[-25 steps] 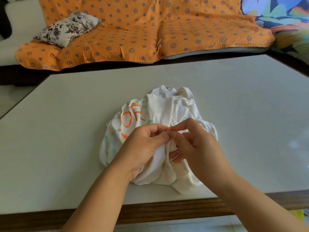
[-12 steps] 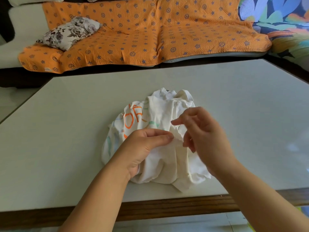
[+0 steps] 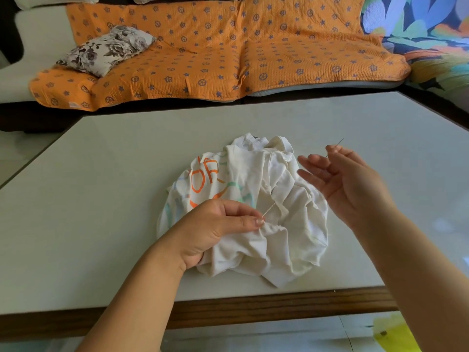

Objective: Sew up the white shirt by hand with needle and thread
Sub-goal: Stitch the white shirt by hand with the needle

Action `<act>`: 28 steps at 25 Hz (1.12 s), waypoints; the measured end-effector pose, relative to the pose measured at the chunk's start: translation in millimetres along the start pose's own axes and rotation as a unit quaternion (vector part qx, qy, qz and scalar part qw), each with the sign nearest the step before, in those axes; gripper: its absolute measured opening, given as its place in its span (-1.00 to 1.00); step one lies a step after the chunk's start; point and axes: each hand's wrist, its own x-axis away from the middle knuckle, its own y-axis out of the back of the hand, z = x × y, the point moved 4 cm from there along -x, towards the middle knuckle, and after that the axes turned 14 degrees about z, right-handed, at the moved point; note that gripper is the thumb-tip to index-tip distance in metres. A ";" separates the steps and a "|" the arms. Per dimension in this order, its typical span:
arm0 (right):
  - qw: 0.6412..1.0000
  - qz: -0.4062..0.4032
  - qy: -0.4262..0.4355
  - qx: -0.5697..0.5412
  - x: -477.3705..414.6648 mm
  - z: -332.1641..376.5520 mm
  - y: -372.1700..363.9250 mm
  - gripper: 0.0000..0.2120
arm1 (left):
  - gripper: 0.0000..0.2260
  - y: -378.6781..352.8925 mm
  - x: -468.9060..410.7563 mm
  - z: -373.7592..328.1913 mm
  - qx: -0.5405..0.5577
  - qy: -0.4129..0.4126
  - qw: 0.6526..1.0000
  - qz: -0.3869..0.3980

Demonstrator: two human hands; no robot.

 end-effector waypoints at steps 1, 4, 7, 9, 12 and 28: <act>0.999 -0.019 0.004 0.037 -2.4 0.7 6.5 -0.86 | -0.92 0.6 1.9 -0.1 -0.010 0.001 1.000 0.011; 0.965 -0.082 0.014 0.248 -3.8 -1.7 20.5 -0.89 | -0.93 3.2 8.8 0.3 -0.012 -0.008 0.999 0.034; 0.895 -0.090 0.012 0.437 -4.0 -6.1 27.4 -0.88 | -0.78 7.9 16.2 -0.9 0.018 -0.028 0.998 0.046; 0.858 -0.091 -0.005 0.506 -4.2 -6.5 35.7 -0.89 | -0.62 12.5 20.7 -0.8 0.049 -0.040 0.997 0.041; 0.820 -0.101 -0.026 0.563 -1.5 -0.3 48.6 -0.89 | -0.55 18.5 25.1 -0.9 0.094 -0.062 0.994 0.009; 0.910 0.007 -0.064 0.409 58.0 1.9 -23.1 -0.92 | -0.91 5.2 27.3 -10.1 0.032 -0.092 0.993 -0.072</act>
